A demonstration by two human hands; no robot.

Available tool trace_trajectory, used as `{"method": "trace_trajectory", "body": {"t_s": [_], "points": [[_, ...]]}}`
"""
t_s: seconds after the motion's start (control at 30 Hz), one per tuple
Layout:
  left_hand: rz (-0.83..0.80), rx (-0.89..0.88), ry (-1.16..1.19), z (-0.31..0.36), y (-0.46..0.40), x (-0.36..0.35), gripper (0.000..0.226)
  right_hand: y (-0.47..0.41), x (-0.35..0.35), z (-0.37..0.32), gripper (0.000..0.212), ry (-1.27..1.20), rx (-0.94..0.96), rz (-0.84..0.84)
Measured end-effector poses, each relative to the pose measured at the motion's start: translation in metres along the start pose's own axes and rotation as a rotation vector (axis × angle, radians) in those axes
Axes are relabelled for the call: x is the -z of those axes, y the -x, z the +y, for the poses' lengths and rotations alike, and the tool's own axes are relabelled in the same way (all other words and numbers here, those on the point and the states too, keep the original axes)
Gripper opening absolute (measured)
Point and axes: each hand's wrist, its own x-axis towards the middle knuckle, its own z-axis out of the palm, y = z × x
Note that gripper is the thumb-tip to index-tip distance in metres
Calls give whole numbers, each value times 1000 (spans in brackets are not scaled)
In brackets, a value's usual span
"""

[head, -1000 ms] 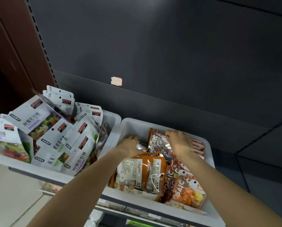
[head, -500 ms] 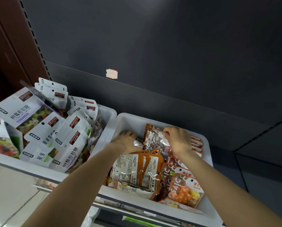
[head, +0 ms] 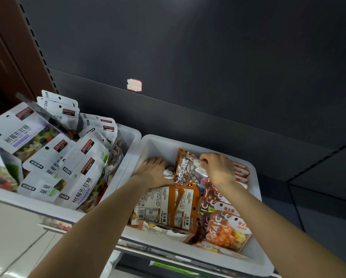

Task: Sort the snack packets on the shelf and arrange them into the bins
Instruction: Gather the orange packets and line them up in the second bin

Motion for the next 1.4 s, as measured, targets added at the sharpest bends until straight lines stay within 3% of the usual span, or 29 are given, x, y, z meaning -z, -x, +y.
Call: {"method": "trace_trajectory", "body": {"t_s": [0.3,0.63,0.9,1.07,1.27,1.4], "points": [[33,17,11,-1,-3,1,71,0,3,-1,18,21,16,-45],[21,90,111,14,11,25,32,4,12,-2,3,100,20,-57],[29,154,141,19,30,37,8,9,19,-1,13,135,48,-30],[88,128,-24,18,42,43,14,10,17,-3,19,174,66,-32],[160,100,-2,18,52,59,20,9,16,-4,18,97,51,-29],[124,44,-46,21,62,72,21,9,18,-9,24,64,52,-5]]}}
